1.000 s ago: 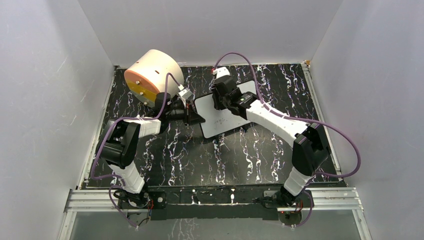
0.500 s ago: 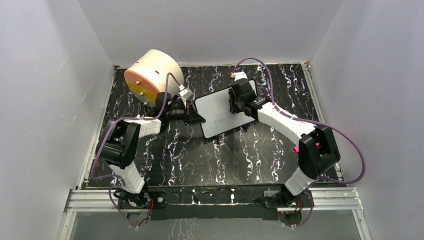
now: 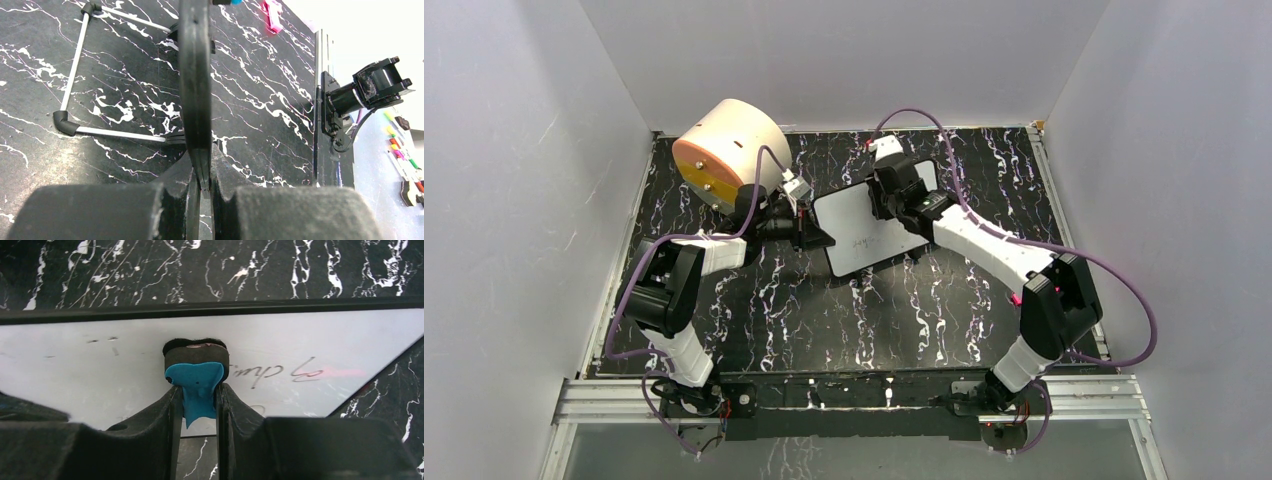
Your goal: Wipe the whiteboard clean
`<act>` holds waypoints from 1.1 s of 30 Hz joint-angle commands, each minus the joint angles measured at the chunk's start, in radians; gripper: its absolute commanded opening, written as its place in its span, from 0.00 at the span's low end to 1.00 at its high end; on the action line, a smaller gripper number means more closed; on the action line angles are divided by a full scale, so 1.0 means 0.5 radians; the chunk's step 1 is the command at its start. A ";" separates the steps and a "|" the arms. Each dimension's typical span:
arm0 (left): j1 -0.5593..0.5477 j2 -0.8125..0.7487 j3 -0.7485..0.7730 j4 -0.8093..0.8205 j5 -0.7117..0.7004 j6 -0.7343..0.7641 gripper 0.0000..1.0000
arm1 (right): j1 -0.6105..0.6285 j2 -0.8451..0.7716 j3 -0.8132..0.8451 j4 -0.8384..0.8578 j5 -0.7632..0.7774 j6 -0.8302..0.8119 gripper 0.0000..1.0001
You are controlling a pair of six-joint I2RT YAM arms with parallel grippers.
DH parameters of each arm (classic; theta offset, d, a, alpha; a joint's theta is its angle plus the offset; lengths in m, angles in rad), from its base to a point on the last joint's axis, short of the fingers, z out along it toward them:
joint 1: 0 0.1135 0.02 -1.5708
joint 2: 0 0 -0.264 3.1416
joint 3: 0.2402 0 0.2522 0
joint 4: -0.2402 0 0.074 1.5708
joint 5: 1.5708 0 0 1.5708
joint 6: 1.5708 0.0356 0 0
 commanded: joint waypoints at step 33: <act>-0.051 -0.033 0.025 -0.199 0.056 0.168 0.00 | -0.392 -0.072 -0.049 0.260 -0.067 -0.014 0.15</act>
